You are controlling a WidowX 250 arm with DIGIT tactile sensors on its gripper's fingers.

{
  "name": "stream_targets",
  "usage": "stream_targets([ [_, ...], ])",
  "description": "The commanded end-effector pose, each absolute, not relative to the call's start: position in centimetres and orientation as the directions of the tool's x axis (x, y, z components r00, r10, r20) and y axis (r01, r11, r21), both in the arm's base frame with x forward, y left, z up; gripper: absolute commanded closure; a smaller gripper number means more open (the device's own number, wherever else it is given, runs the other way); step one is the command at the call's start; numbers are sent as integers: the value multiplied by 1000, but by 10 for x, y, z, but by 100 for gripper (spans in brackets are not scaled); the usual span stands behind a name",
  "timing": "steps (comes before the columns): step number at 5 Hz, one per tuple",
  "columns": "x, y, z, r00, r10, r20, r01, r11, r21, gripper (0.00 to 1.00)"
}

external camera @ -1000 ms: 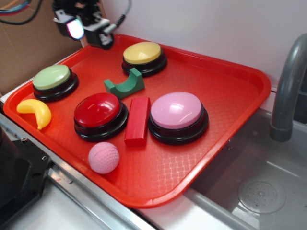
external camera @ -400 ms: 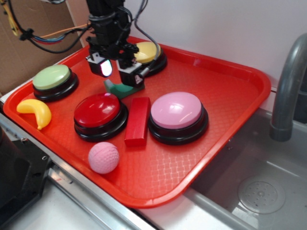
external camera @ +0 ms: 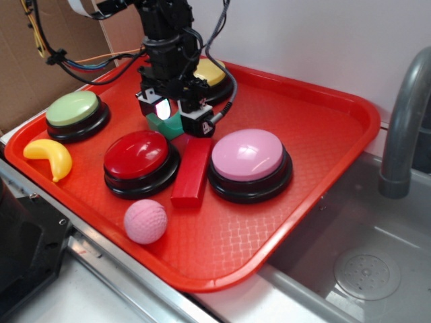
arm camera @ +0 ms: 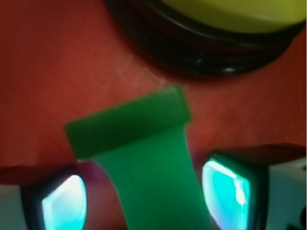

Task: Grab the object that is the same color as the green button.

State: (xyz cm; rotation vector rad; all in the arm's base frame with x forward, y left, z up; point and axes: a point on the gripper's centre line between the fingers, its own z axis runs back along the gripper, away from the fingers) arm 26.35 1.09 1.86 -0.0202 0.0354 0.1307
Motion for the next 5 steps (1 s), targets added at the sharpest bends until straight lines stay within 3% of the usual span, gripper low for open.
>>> stream_targets([
  [1, 271, 11, 26, 986, 164, 41, -163, 986, -30, 100],
  [2, 270, 12, 35, 984, 176, 32, -175, 984, -7, 100],
  [3, 267, 11, 69, 978, 206, 25, -207, 978, 40, 100],
  [4, 260, 7, 119, 970, 235, 59, -237, 971, 29, 100],
  [5, 256, 2, 160, 969, 227, 100, -226, 974, -21, 100],
])
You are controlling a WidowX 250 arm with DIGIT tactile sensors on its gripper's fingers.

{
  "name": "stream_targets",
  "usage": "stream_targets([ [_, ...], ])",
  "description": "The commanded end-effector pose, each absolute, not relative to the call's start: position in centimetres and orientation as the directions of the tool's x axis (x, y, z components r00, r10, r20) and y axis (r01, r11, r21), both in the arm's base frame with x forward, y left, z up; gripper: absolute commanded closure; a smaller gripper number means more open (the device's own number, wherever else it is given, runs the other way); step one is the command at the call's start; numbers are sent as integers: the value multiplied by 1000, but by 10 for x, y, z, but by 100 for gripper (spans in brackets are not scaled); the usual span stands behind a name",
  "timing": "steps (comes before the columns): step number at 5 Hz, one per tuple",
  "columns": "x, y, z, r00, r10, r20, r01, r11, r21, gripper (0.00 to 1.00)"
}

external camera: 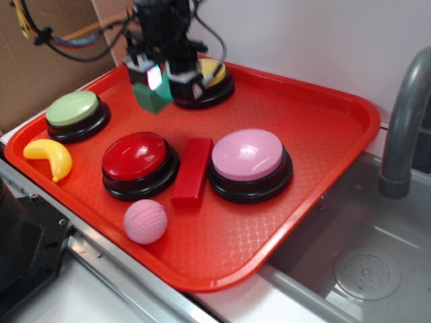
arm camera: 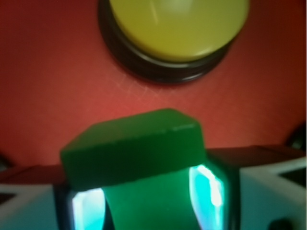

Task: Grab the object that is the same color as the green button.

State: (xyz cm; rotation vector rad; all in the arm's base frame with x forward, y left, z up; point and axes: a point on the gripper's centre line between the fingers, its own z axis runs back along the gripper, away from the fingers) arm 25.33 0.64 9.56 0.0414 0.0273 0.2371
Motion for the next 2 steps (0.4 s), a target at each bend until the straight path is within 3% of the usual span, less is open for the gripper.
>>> stream_targets([
  [1, 252, -7, 185, 964, 200, 176, -199, 980, -26, 100],
  [2, 259, -6, 178, 986, 156, 65, -159, 987, 38, 100],
])
